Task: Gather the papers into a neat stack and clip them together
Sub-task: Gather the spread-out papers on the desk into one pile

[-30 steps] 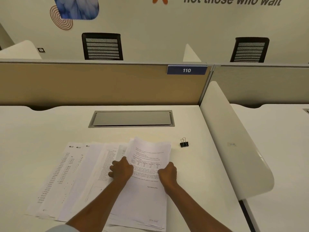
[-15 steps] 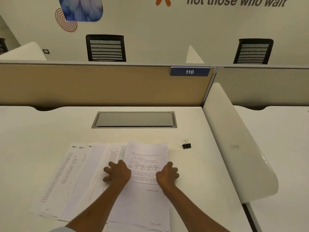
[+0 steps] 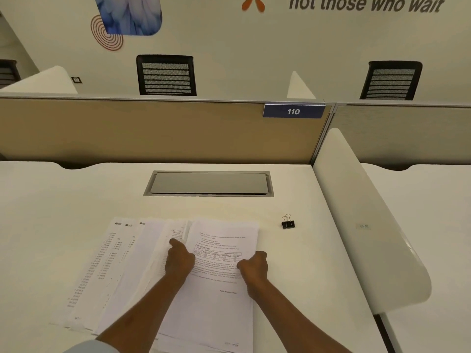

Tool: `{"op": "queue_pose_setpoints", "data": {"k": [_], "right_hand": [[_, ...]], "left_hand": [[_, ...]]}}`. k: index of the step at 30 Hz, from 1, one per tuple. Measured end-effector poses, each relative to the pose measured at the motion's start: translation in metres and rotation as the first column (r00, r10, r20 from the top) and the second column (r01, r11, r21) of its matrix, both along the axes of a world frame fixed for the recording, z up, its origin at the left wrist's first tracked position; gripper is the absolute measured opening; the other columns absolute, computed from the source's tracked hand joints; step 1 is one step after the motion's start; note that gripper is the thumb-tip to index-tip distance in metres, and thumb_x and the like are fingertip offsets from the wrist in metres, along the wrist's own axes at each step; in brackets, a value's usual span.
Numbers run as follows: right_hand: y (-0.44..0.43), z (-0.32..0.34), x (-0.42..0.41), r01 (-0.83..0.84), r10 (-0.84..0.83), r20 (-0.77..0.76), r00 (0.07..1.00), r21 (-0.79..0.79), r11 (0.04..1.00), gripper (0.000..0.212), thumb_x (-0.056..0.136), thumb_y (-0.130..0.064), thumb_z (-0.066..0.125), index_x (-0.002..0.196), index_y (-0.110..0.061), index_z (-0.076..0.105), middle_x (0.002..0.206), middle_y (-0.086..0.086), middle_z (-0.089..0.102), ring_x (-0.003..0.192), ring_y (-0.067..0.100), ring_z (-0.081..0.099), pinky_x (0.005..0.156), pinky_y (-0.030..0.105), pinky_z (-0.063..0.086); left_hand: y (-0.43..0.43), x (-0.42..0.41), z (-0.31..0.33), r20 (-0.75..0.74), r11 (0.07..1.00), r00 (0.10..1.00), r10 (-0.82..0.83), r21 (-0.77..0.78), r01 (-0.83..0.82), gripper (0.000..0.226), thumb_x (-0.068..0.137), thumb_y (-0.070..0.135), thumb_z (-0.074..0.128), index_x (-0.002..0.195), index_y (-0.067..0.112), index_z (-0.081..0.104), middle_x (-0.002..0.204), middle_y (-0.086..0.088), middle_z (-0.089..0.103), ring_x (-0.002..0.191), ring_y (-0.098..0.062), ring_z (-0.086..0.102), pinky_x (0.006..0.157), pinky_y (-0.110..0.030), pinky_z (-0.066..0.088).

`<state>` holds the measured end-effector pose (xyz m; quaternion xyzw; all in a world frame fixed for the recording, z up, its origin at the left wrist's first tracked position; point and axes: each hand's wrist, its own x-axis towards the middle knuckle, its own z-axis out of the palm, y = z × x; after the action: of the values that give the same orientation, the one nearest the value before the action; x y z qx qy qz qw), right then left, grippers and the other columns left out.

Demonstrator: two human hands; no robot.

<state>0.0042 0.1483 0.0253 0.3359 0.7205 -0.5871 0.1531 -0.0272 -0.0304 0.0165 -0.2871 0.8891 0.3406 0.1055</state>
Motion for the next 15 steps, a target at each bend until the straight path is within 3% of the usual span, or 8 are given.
{"op": "queue_pose_setpoints", "data": {"k": [2, 5, 8, 10, 12, 15], "right_hand": [[-0.001, -0.002, -0.001, 0.034, -0.034, 0.002, 0.999, -0.034, 0.999, 0.035, 0.071, -0.002, 0.058, 0.104, -0.01, 0.048, 0.102, 0.005, 0.062, 0.086, 0.022, 0.063, 0.083, 0.043, 0.058], [-0.002, -0.002, 0.001, 0.015, -0.016, -0.013, 1.0, -0.075, 0.997, 0.028, 0.072, 0.0, 0.058, 0.098, -0.009, 0.06, 0.097, 0.008, 0.068, 0.081, 0.024, 0.066, 0.069, 0.036, 0.06], [-0.005, -0.001, 0.003, -0.002, -0.002, -0.063, 0.998, -0.061, 0.998, 0.02, 0.08, 0.002, 0.058, 0.096, -0.008, 0.064, 0.093, 0.005, 0.069, 0.077, 0.018, 0.065, 0.055, 0.024, 0.052], [-0.01, -0.004, 0.004, -0.003, -0.001, -0.082, 0.997, -0.049, 0.999, 0.018, 0.083, -0.001, 0.059, 0.099, -0.01, 0.063, 0.097, 0.006, 0.069, 0.08, 0.018, 0.065, 0.059, 0.025, 0.053], [-0.019, -0.007, 0.004, -0.016, 0.017, -0.073, 0.997, 0.004, 1.0, 0.016, 0.085, -0.007, 0.058, 0.1, -0.013, 0.059, 0.104, 0.007, 0.067, 0.089, 0.021, 0.064, 0.072, 0.034, 0.057], [-0.034, -0.008, 0.001, -0.129, 0.126, 0.031, 0.992, 0.268, 0.955, 0.021, 0.088, -0.019, 0.056, 0.108, -0.015, 0.053, 0.116, 0.007, 0.055, 0.111, 0.027, 0.049, 0.091, 0.046, 0.051]], "left_hand": [[-0.004, -0.001, 0.0, -0.008, 0.995, 0.997, 0.078, 0.059, -0.077, 0.065, 0.083, -0.001, 0.062, 0.136, -0.002, 0.025, 0.128, -0.025, 0.055, 0.112, -0.041, 0.058, 0.092, -0.044, 0.053], [-0.013, 0.0, 0.0, -0.037, 0.99, 0.995, 0.091, 0.111, -0.087, 0.037, 0.079, 0.004, 0.071, 0.111, 0.005, 0.051, 0.115, -0.019, 0.065, 0.097, -0.037, 0.064, 0.08, -0.04, 0.057], [-0.022, 0.0, -0.001, -0.054, 0.996, 0.998, 0.031, 0.088, -0.026, 0.022, 0.08, 0.015, 0.074, 0.098, 0.008, 0.062, 0.108, -0.014, 0.07, 0.091, -0.034, 0.067, 0.078, -0.037, 0.056], [-0.029, 0.001, -0.002, -0.045, 0.999, 0.998, -0.032, -0.025, 0.031, 0.022, 0.081, 0.025, 0.073, 0.095, 0.01, 0.064, 0.107, -0.011, 0.07, 0.095, -0.033, 0.065, 0.081, -0.037, 0.055], [-0.035, 0.002, -0.003, 0.025, 0.964, 0.995, -0.099, -0.247, 0.102, 0.031, 0.081, 0.038, 0.07, 0.099, 0.013, 0.065, 0.106, -0.009, 0.069, 0.101, -0.031, 0.058, 0.084, -0.036, 0.052], [-0.039, 0.005, -0.004, 0.093, 0.894, 0.989, -0.114, -0.424, 0.143, 0.039, 0.084, 0.047, 0.064, 0.11, 0.018, 0.062, 0.11, -0.008, 0.057, 0.109, -0.029, 0.049, 0.086, -0.038, 0.048]]}}
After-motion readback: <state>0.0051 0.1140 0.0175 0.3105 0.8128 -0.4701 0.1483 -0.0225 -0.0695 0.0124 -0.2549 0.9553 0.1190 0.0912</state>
